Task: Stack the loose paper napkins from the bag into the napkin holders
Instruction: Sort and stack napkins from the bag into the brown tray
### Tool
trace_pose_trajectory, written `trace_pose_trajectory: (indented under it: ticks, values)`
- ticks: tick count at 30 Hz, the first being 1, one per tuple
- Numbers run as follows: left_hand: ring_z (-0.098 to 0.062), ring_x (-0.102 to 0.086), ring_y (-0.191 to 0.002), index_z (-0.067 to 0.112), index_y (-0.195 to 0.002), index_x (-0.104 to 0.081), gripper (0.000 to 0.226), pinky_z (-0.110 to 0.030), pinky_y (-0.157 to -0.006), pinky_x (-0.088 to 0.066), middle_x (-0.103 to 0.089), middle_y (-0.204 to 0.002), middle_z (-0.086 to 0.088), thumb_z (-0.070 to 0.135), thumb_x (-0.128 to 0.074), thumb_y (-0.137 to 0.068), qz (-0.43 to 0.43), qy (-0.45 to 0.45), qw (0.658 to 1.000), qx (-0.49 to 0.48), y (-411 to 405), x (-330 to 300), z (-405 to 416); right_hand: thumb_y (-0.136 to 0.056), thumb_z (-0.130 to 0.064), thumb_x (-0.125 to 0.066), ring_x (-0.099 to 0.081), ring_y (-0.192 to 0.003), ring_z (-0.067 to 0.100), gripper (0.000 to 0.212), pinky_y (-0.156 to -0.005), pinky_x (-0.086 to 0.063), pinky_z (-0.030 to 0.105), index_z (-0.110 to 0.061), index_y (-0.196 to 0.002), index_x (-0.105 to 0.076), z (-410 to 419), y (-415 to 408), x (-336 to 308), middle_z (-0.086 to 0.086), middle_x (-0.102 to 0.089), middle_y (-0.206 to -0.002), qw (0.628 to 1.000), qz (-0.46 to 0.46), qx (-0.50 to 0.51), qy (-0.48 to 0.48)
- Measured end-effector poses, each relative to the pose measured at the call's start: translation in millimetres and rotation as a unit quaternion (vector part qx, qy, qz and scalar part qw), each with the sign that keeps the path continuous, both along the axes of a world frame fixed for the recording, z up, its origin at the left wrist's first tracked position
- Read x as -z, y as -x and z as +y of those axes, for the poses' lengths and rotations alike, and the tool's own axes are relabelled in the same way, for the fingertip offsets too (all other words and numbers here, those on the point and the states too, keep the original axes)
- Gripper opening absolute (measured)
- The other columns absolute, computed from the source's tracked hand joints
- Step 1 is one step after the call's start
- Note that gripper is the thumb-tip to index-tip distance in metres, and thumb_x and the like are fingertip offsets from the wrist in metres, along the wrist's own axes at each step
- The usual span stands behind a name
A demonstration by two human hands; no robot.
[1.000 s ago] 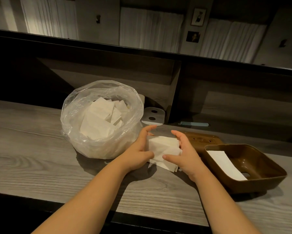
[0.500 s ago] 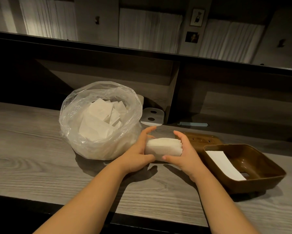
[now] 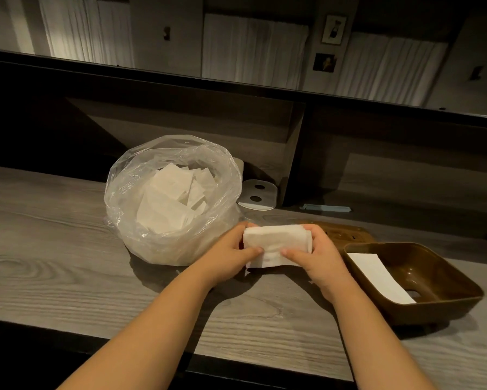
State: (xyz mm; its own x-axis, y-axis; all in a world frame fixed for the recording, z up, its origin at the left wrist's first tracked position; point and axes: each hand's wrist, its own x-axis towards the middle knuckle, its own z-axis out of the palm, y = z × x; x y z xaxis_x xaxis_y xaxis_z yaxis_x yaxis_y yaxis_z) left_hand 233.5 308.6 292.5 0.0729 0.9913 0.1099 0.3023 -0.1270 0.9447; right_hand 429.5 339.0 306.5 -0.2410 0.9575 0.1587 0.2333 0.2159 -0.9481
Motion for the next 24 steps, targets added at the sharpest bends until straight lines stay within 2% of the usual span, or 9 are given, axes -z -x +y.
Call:
trace_pose_trajectory:
  ticks: [3, 6, 8, 10, 12, 14, 16, 19, 24]
  values:
    - [-0.021, -0.065, -0.105, 0.017, -0.116, -0.059, 0.039, -0.027, -0.081, -0.053, -0.066, -0.114, -0.005, 0.011, -0.076, -0.082, -0.142, 0.050, 0.988, 0.033, 5, -4, 0, -0.074, -0.015, -0.078, -0.065, -0.098, 0.016, 0.042, -0.077, -0.058, 0.030, -0.026, -0.109, -0.058, -6, -3, -12, -0.003, -0.066, -0.106, 0.995, 0.103, -0.017, 0.000]
    - [-0.024, -0.066, -0.108, 0.010, -0.128, -0.059, 0.082, -0.033, -0.088, -0.057, -0.067, -0.119, -0.011, 0.044, -0.090, -0.060, -0.270, 0.162, 0.932, 0.180, 11, -11, -9, -0.062, -0.026, -0.076, -0.067, -0.099, 0.021, 0.048, -0.083, -0.056, 0.040, -0.024, -0.108, -0.063, -12, -6, -21, -0.001, -0.070, -0.100, 0.984, 0.163, -0.068, 0.012]
    - [-0.027, -0.065, -0.109, 0.010, -0.124, -0.066, 0.091, -0.038, -0.091, -0.057, -0.067, -0.119, -0.013, 0.074, -0.075, -0.059, -0.295, 0.199, 0.904, 0.238, 12, -14, -12, -0.063, -0.018, -0.074, -0.069, -0.095, 0.018, 0.045, -0.078, -0.058, 0.035, -0.023, -0.107, -0.064, -15, -8, -24, -0.005, -0.072, -0.093, 0.977, 0.175, -0.114, 0.033]
    - [-0.025, -0.068, -0.103, 0.013, -0.111, -0.075, 0.087, -0.036, -0.088, -0.057, -0.070, -0.115, -0.011, 0.084, -0.051, -0.066, -0.281, 0.192, 0.918, 0.203, 8, -15, -11, -0.068, -0.010, -0.073, -0.070, -0.094, 0.016, 0.040, -0.075, -0.059, 0.030, -0.021, -0.106, -0.064, -18, -7, -26, -0.006, -0.073, -0.092, 0.979, 0.130, -0.155, 0.027]
    - [-0.022, -0.070, -0.095, 0.014, -0.109, -0.074, 0.083, -0.032, -0.083, -0.057, -0.073, -0.107, -0.009, 0.081, -0.045, -0.068, -0.259, 0.181, 0.932, 0.175, -1, -14, -9, -0.072, -0.009, -0.073, -0.070, -0.093, 0.018, 0.036, -0.074, -0.059, 0.029, -0.016, -0.106, -0.064, -21, -5, -26, -0.002, -0.073, -0.095, 0.980, 0.083, -0.179, 0.005]
    - [-0.022, -0.069, -0.093, 0.011, -0.118, -0.066, 0.089, -0.033, -0.083, -0.056, -0.072, -0.104, -0.009, 0.076, -0.072, -0.058, -0.269, 0.186, 0.926, 0.191, -5, -12, -10, -0.076, -0.009, -0.074, -0.071, -0.084, 0.018, 0.032, -0.064, -0.056, 0.026, -0.014, -0.106, -0.064, -24, -3, -26, 0.001, -0.072, -0.095, 0.981, 0.051, -0.186, -0.005]
    - [-0.024, -0.067, -0.100, 0.010, -0.131, -0.054, 0.085, -0.039, -0.093, -0.053, -0.069, -0.112, -0.011, 0.052, -0.085, -0.063, -0.254, 0.187, 0.913, 0.257, -7, -9, -11, -0.082, -0.007, -0.073, -0.067, -0.068, 0.012, 0.027, -0.054, -0.052, 0.024, -0.017, -0.106, -0.064, -24, -2, -24, 0.000, -0.071, -0.093, 0.984, 0.015, -0.174, -0.019]
    - [-0.026, -0.064, -0.101, 0.010, -0.135, -0.049, 0.060, -0.044, -0.097, -0.048, -0.063, -0.114, -0.015, 0.020, -0.067, -0.078, -0.216, 0.184, 0.908, 0.310, -6, -9, -10, -0.081, -0.012, -0.074, -0.069, -0.078, 0.012, 0.030, -0.059, -0.055, 0.023, -0.023, -0.107, -0.065, -22, -2, -24, -0.010, -0.070, -0.095, 0.988, 0.011, -0.145, -0.044]
    - [-0.027, -0.064, -0.095, 0.012, -0.133, -0.049, 0.055, -0.042, -0.090, -0.050, -0.062, -0.114, -0.013, 0.013, -0.059, -0.078, -0.275, 0.209, 0.880, 0.326, -4, -8, -9, -0.089, -0.023, -0.065, -0.066, -0.088, 0.006, 0.009, -0.072, -0.053, 0.024, -0.022, -0.097, -0.069, -16, -1, -23, -0.012, -0.070, -0.090, 0.996, 0.025, -0.072, -0.044]
